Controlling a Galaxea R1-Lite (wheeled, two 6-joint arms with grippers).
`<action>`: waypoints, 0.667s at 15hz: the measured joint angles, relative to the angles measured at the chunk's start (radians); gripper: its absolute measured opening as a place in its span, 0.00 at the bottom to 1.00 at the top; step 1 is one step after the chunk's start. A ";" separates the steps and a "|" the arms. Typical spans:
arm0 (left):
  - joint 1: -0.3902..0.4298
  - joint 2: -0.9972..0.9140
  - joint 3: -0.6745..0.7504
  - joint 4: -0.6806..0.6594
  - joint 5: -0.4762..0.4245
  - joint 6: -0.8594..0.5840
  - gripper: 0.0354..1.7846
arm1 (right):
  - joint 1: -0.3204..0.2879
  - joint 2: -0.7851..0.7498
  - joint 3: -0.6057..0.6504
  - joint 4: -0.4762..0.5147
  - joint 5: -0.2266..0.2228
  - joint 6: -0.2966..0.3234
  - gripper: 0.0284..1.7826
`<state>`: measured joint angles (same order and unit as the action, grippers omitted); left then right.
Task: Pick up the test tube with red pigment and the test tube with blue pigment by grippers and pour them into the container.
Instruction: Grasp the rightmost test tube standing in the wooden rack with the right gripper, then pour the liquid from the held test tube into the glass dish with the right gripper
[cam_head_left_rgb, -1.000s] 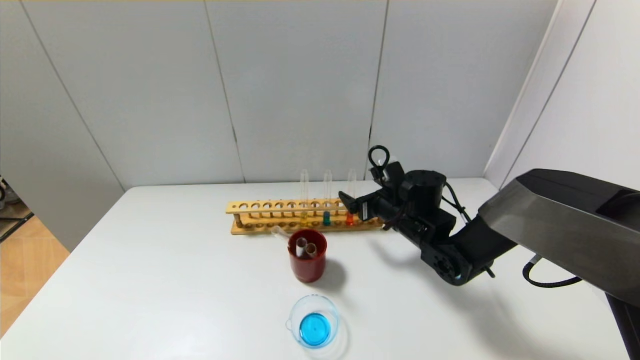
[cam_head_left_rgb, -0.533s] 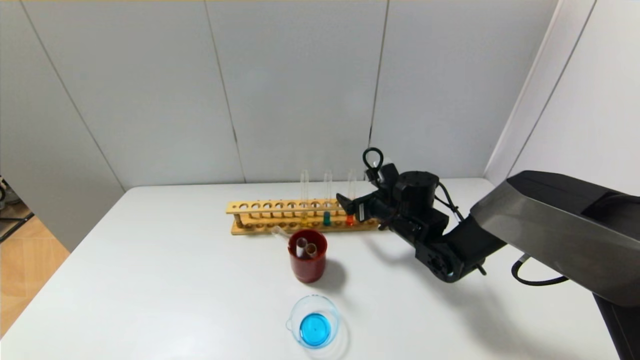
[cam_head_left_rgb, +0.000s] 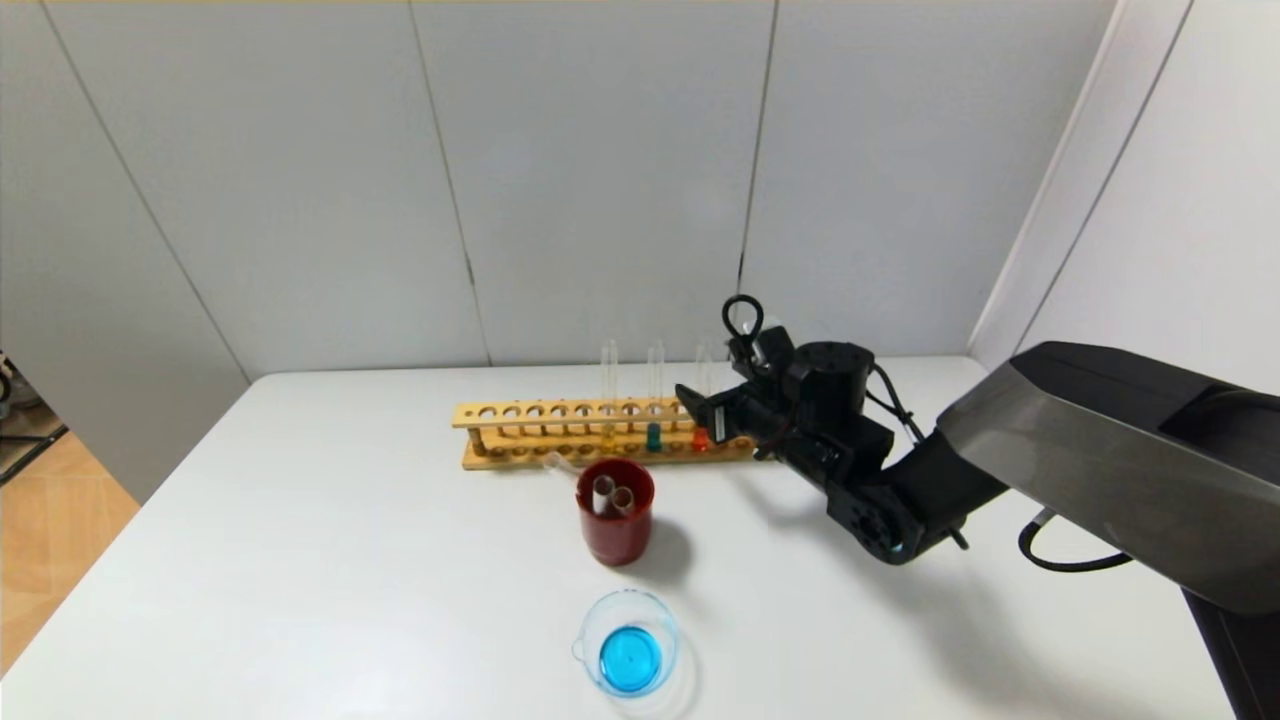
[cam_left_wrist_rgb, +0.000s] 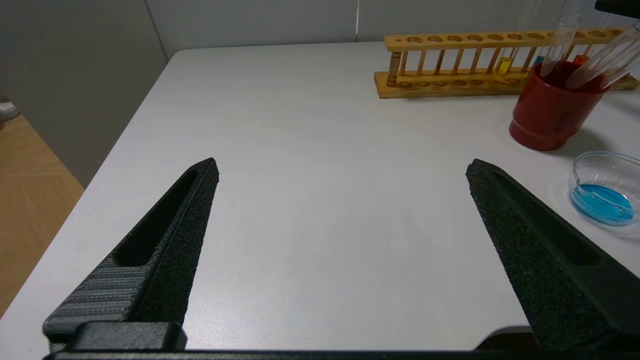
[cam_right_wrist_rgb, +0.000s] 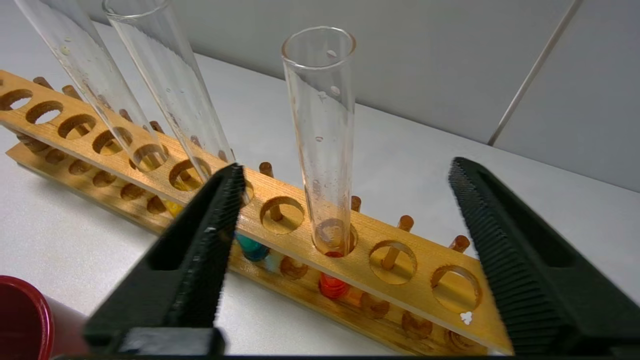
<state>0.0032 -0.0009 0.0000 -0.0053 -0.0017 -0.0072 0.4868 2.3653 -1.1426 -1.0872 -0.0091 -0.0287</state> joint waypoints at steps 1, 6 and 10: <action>0.000 0.000 0.000 0.000 0.000 0.000 0.98 | 0.000 0.000 -0.005 0.000 0.000 0.000 0.68; 0.000 0.000 0.000 0.000 0.000 0.000 0.98 | 0.020 0.004 -0.035 0.010 -0.001 -0.001 0.20; 0.000 0.000 0.000 0.000 0.000 0.000 0.98 | 0.029 0.004 -0.041 0.010 -0.004 -0.009 0.17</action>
<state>0.0028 -0.0009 0.0000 -0.0057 -0.0017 -0.0070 0.5162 2.3691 -1.1834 -1.0777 -0.0130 -0.0374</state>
